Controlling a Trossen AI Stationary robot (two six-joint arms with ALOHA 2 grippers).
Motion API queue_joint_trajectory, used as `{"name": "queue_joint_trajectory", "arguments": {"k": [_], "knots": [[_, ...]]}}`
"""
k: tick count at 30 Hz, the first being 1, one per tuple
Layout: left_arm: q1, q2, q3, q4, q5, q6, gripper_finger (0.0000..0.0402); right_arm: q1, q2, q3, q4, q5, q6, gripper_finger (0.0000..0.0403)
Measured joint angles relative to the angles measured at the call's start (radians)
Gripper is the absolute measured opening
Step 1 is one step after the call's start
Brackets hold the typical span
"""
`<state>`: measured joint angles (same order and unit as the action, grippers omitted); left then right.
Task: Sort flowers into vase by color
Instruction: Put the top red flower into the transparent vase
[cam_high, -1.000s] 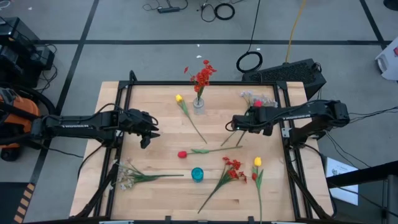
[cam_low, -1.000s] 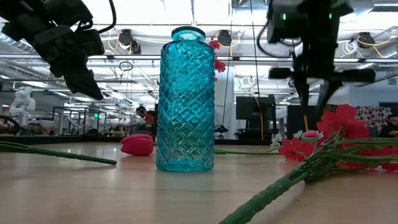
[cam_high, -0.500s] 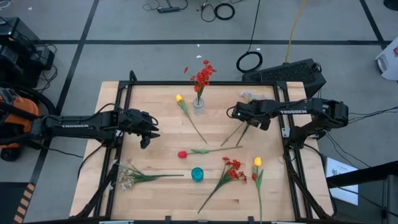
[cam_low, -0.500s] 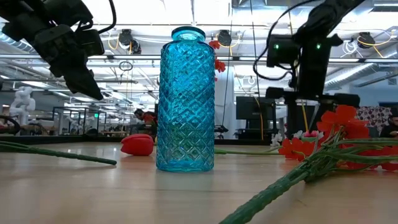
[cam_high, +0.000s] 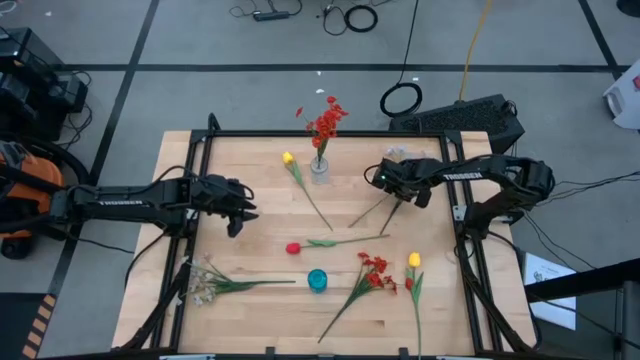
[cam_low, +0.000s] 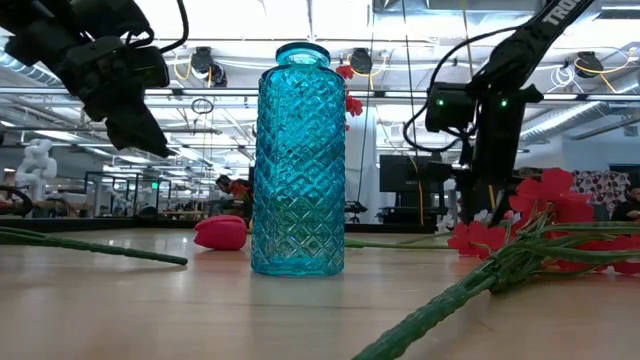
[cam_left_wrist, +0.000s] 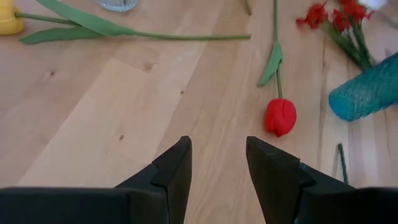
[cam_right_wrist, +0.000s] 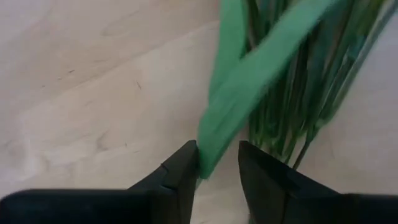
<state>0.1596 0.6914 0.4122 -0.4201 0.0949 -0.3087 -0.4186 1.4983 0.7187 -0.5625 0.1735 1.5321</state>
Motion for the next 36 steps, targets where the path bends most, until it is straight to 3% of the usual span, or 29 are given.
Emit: {"name": "queue_joint_trajectory", "arguments": {"k": [7,12,18,24,28,32,36], "knots": [[0.0,0.0,0.0,0.014,-0.017,-0.006,0.0157,-0.013,0.003,0.0,0.018,0.016,-0.144,0.0011],[0.0,0.0,0.0,0.015,-0.017,-0.078,0.0157,-0.013,-0.045,0.018,0.015,0.007,-0.268,0.0008],[0.0,0.0,0.0,0.016,-0.024,-0.069,0.0157,-0.011,-0.203,0.095,0.021,0.051,-0.523,0.0004],[0.0,0.002,0.0,0.029,-0.05,-0.051,0.0157,0.035,-0.379,0.143,0.18,0.113,-1.048,0.0003],[0.0,0.002,0.001,0.052,-0.054,-0.052,0.0157,0.064,-0.42,0.144,0.21,0.112,-1.351,0.0003],[0.0,0.002,0.001,0.048,-0.087,-0.07,0.0157,0.065,-0.414,0.14,0.24,0.11,-1.356,0.0003],[0.0,0.002,0.001,0.048,-0.101,-0.078,0.0157,0.075,-0.414,0.066,0.523,-0.02,-1.482,0.0002]]}}
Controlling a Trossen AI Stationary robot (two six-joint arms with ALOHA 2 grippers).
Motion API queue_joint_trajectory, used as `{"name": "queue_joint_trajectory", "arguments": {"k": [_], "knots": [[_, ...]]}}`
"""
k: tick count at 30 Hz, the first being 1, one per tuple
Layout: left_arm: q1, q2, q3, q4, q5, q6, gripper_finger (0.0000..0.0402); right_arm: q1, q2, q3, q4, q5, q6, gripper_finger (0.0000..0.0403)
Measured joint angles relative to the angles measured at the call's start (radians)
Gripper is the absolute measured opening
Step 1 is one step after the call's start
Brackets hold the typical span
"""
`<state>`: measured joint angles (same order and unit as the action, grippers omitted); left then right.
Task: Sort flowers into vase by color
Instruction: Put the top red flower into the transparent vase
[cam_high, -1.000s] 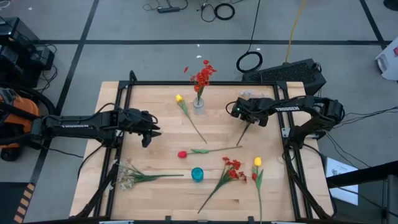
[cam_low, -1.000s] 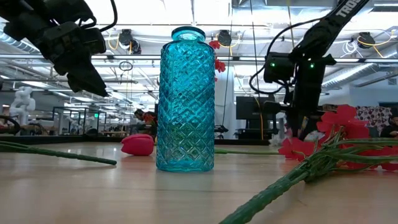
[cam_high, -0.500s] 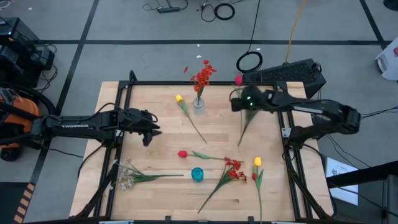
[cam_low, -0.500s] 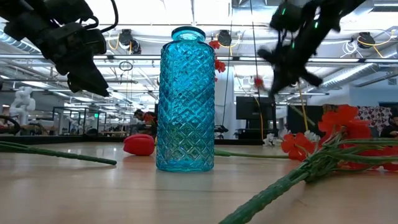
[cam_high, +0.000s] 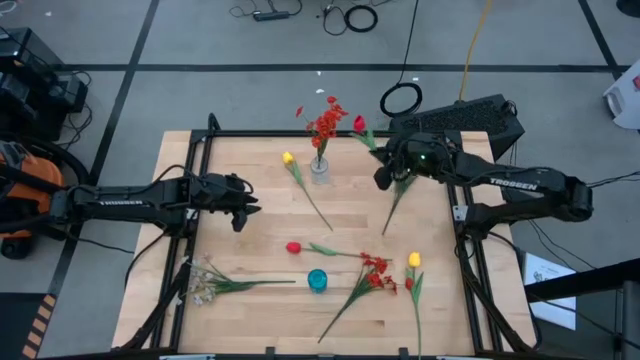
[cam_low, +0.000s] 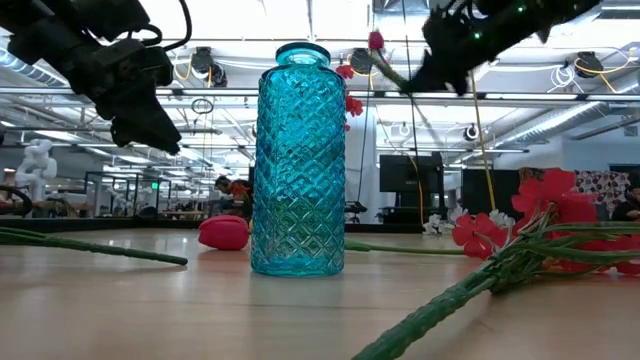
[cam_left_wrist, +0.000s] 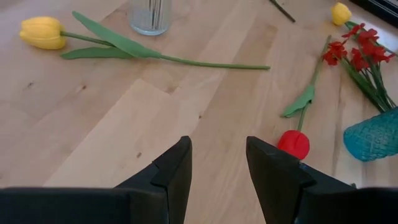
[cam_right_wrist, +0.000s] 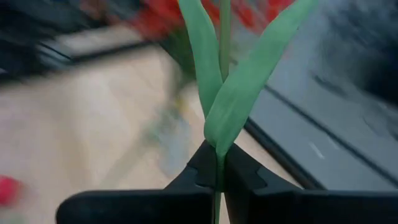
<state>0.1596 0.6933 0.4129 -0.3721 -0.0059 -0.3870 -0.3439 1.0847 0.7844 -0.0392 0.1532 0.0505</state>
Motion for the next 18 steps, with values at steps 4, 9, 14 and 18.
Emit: {"name": "queue_joint_trajectory", "arguments": {"k": [4,9,14,18], "knots": [[-0.001,0.0,0.0,0.0,-0.001,-0.001,0.0157,-0.001,0.01,-0.129,0.456,-0.169,-0.059,0.0001],[-0.001,0.0,0.0,0.005,-0.003,-0.026,0.0157,-0.001,0.108,-0.253,1.016,-0.185,-0.12,0.0001],[-0.001,0.0,0.0,0.008,-0.003,-0.027,0.0157,-0.001,0.269,-0.234,1.263,-0.185,-0.119,0.0001],[-0.001,0.0,0.0,0.021,-0.003,-0.027,0.0157,-0.003,0.377,-0.177,1.33,-0.185,-0.15,0.0]]}}
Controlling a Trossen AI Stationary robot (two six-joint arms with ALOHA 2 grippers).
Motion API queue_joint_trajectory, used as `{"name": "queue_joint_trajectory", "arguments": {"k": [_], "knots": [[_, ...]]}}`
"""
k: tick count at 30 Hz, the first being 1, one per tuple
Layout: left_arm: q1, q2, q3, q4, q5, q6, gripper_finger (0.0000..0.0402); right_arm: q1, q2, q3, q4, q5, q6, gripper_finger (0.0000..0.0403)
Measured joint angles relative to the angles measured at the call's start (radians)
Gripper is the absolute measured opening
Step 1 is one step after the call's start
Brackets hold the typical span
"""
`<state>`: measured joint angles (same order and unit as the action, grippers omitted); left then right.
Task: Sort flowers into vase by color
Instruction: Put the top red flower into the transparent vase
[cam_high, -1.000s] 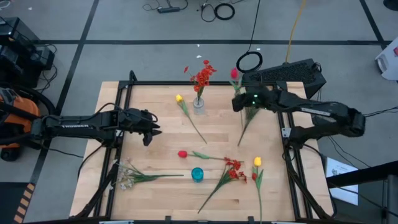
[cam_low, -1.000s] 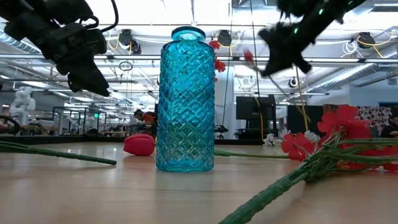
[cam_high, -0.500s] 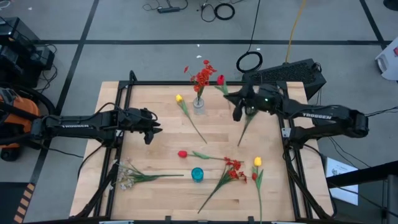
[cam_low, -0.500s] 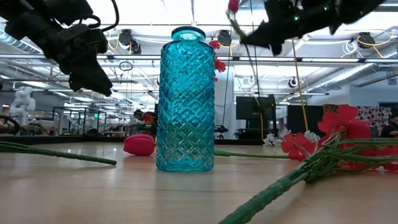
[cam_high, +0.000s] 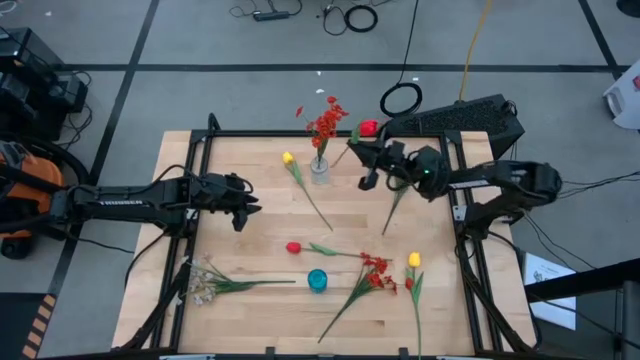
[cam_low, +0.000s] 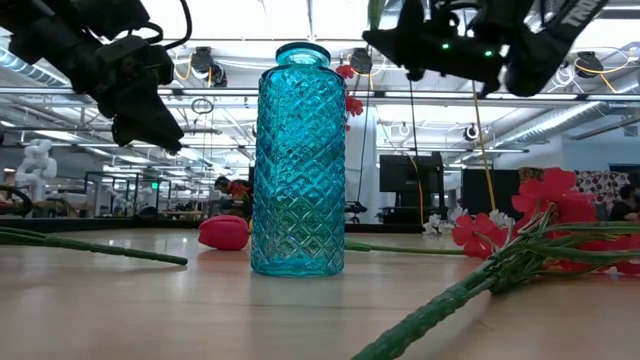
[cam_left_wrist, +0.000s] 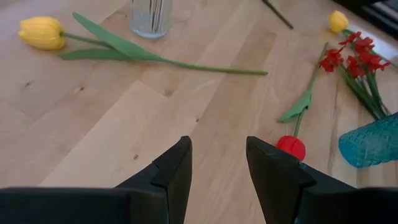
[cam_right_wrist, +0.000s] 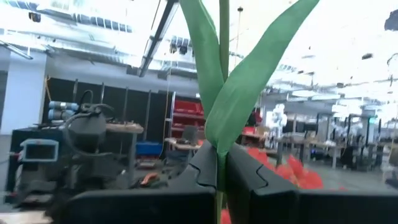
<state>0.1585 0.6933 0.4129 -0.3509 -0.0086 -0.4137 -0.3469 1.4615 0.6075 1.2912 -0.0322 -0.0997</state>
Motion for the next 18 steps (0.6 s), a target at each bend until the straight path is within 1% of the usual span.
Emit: {"name": "queue_joint_trajectory", "arguments": {"k": [3,7,18], "knots": [[0.0,0.0,0.0,0.003,0.0,0.0,0.0157,-0.002,0.062,0.055,0.039,0.0,-0.016,0.0],[0.0,0.0,0.0,0.002,-0.013,0.0,0.0157,-0.014,0.118,0.123,0.043,0.0,-0.021,0.0],[0.0,0.0,0.0,0.002,-0.022,0.001,0.0157,-0.039,0.223,0.184,0.023,0.001,-0.002,0.0]]}}
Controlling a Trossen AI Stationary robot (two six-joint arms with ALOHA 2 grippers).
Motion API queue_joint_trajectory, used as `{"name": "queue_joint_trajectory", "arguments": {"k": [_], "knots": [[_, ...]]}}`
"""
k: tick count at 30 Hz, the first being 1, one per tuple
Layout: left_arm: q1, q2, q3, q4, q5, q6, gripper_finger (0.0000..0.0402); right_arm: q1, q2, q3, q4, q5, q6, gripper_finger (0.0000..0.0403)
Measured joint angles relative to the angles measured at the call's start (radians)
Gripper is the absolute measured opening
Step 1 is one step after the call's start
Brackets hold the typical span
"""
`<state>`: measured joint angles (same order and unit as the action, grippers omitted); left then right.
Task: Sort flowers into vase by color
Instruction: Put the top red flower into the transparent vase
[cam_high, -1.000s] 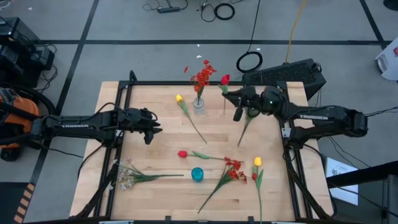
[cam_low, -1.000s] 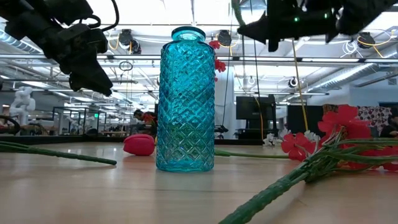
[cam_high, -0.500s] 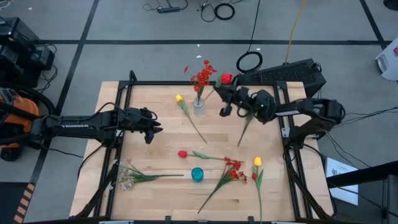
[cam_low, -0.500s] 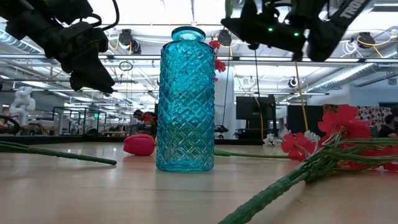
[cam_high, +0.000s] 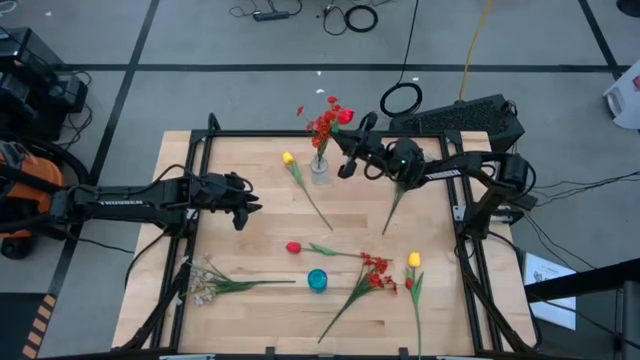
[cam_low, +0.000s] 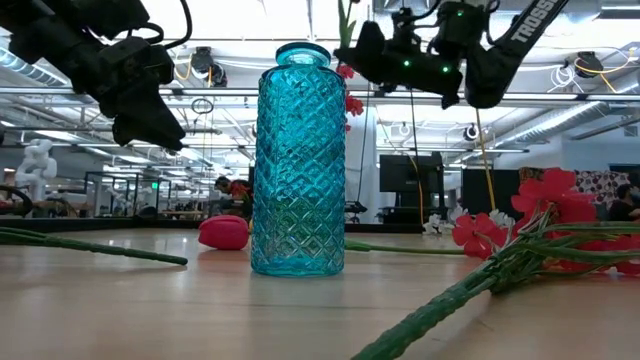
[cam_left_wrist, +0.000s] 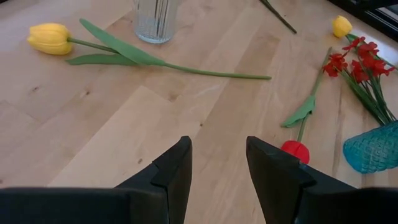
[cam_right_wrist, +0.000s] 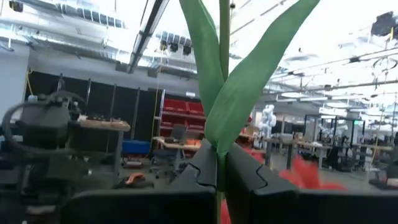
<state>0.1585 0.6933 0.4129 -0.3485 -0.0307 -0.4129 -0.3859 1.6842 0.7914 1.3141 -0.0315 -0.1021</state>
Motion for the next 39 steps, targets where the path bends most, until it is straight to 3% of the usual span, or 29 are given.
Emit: {"name": "queue_joint_trajectory", "arguments": {"k": [12,31,39], "knots": [[0.0,0.0,0.0,-0.001,-0.015,0.004,0.0157,0.003,-0.036,0.001,-0.043,0.003,-0.006,0.0],[0.0,0.0,0.0,-0.001,-0.034,0.009,0.0157,0.007,-0.076,0.001,-0.271,0.008,-0.022,0.0001],[0.0,0.0,0.0,-0.001,-0.039,0.008,0.0157,0.007,-0.076,0.001,-0.357,0.03,0.006,0.0027]]}}
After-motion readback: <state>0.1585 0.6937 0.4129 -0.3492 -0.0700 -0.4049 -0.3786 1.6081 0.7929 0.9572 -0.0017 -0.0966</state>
